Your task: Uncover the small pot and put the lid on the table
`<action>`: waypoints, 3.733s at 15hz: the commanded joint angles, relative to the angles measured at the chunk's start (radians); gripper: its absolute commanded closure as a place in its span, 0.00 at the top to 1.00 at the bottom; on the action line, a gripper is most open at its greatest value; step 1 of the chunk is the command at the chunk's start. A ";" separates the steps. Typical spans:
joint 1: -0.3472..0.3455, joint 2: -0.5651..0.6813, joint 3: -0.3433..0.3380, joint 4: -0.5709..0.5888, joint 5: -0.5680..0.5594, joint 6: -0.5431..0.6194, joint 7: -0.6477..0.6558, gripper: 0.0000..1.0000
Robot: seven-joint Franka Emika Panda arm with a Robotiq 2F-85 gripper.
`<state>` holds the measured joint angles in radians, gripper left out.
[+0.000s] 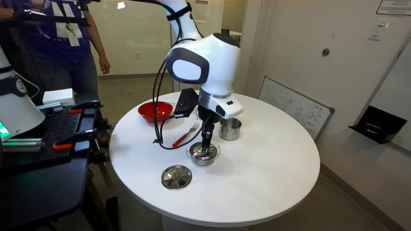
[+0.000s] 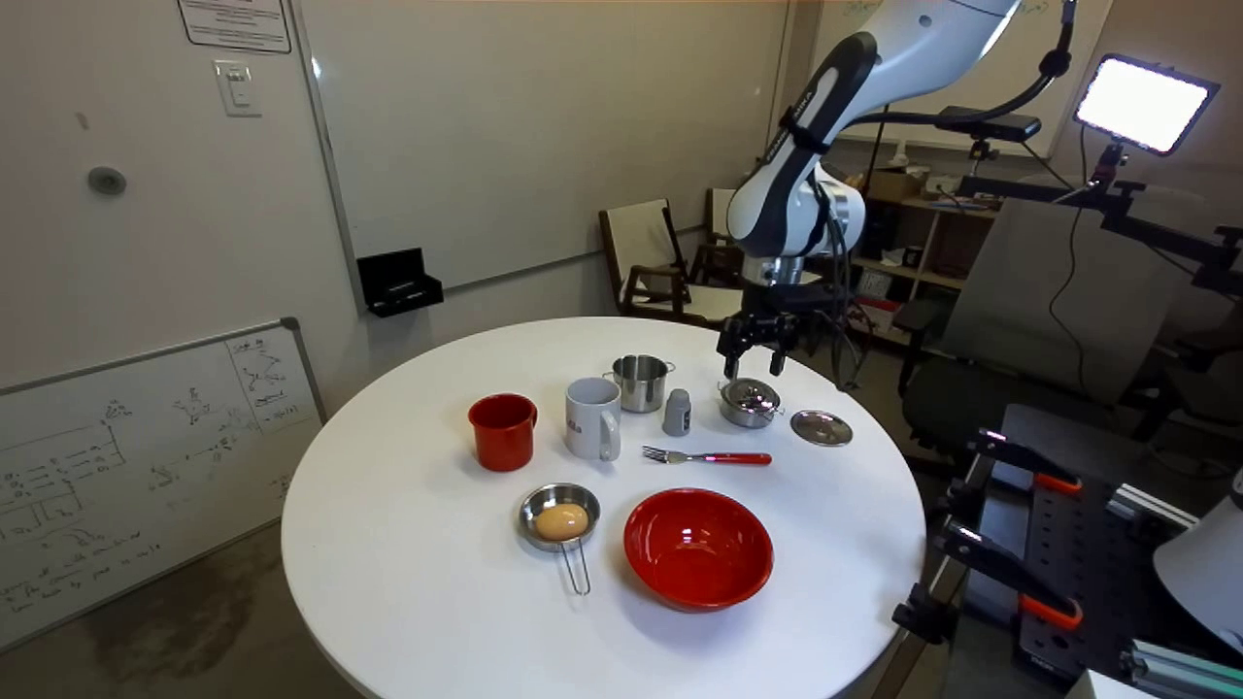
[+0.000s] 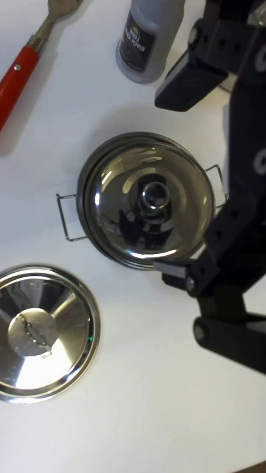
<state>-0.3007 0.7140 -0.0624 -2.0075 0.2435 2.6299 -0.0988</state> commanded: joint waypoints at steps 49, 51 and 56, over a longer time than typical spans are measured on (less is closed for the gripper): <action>0.000 -0.164 0.003 -0.104 0.012 -0.293 0.020 0.09; 0.002 -0.151 0.007 -0.125 0.015 -0.282 -0.005 0.09; 0.014 -0.134 0.030 -0.176 0.013 -0.279 -0.048 0.09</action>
<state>-0.2953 0.5844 -0.0445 -2.1524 0.2409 2.3549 -0.1122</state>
